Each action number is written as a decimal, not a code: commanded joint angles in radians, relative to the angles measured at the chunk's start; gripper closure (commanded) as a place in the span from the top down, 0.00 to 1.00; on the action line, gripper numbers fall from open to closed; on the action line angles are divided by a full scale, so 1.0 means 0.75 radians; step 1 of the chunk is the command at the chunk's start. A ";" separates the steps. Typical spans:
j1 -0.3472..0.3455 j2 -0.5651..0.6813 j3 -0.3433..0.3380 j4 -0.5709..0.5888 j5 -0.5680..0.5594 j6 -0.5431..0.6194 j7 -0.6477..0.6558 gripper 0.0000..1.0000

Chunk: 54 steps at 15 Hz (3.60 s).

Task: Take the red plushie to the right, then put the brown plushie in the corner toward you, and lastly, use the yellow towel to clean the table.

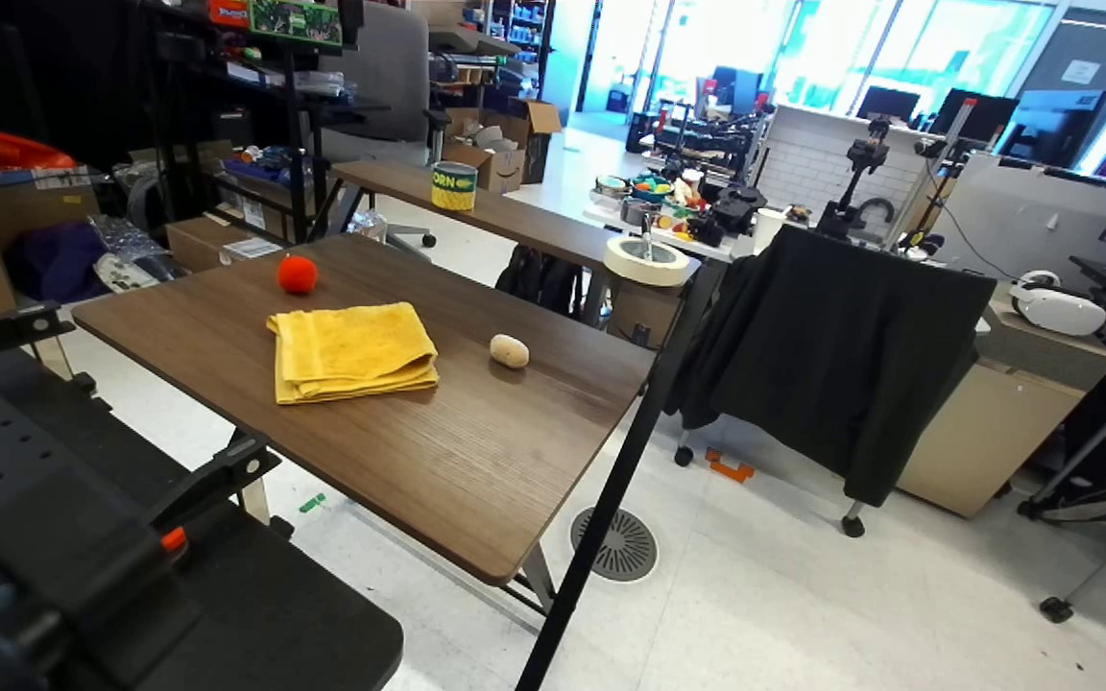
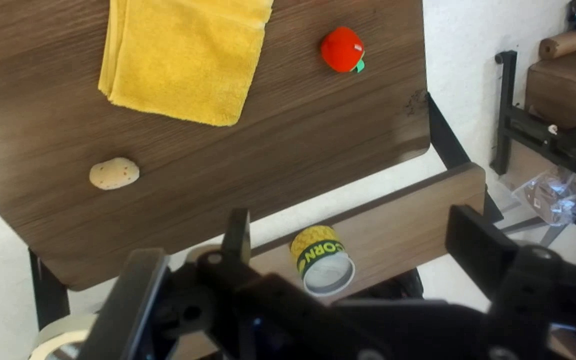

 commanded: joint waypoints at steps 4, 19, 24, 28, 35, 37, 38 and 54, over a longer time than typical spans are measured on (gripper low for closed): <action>0.179 0.525 -0.001 0.333 -0.167 -0.012 0.359 1.00; 0.176 0.677 0.008 0.370 -0.204 -0.076 0.112 1.00; 0.098 0.696 0.034 0.424 -0.251 -0.241 -0.251 1.00; 0.108 0.715 0.019 0.427 -0.256 -0.239 -0.225 1.00; 0.135 0.833 0.004 0.540 -0.260 -0.217 -0.147 1.00; 0.157 0.918 0.020 0.610 -0.249 -0.177 -0.119 1.00; 0.170 0.968 0.031 0.650 -0.235 -0.128 -0.100 1.00; 0.300 1.362 0.055 1.187 -0.215 -0.217 0.021 0.42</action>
